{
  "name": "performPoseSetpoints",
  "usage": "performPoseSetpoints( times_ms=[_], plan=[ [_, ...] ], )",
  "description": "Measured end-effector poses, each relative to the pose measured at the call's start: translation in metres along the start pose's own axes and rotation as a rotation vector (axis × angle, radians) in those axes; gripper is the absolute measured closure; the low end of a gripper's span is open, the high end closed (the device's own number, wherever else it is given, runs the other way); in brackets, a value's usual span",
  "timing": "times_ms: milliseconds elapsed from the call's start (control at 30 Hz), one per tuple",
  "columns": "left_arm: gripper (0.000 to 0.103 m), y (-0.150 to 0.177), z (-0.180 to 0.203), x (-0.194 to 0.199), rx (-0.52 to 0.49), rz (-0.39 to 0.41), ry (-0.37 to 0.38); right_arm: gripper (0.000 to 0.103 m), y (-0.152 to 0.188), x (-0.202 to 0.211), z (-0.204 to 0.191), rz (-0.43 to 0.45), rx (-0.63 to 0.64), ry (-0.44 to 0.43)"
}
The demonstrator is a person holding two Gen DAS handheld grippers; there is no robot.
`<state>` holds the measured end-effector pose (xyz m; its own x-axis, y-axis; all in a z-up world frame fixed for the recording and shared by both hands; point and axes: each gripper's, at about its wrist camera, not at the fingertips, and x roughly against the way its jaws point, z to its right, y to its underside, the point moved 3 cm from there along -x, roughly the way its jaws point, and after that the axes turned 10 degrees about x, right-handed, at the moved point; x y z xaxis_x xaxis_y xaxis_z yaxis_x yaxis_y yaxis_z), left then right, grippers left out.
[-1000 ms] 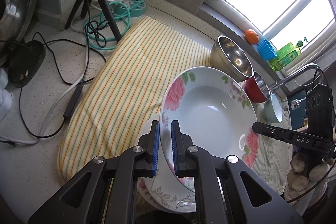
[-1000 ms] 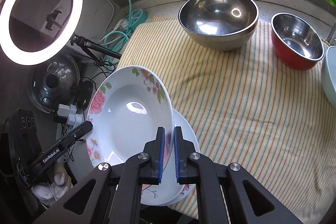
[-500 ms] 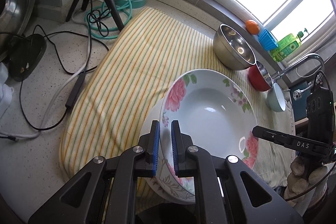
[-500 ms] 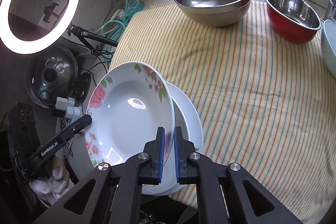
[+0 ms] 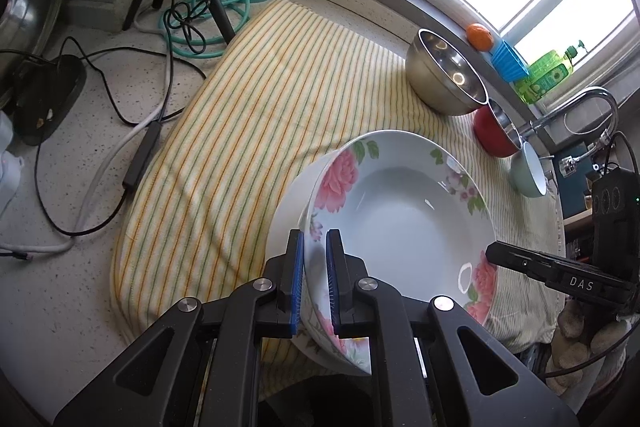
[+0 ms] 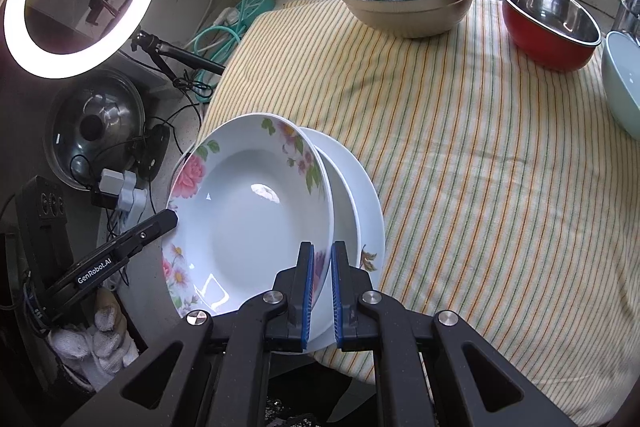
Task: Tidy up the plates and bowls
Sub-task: 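Lower the pink-flower plate onto the stack with the right gripper while the left gripper holds it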
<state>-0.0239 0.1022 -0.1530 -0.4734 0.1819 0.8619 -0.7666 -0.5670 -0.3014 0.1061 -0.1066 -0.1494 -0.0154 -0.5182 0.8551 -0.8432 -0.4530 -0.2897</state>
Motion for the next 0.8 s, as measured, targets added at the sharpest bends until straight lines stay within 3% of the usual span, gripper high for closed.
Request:
performPoseSetpoints(
  times_ms=[800],
  plan=[
    [0.094,0.005,0.001,-0.013,-0.039,-0.016,-0.036,0.095,0.015,-0.02,0.004,-0.044,-0.014,0.021]
  ],
)
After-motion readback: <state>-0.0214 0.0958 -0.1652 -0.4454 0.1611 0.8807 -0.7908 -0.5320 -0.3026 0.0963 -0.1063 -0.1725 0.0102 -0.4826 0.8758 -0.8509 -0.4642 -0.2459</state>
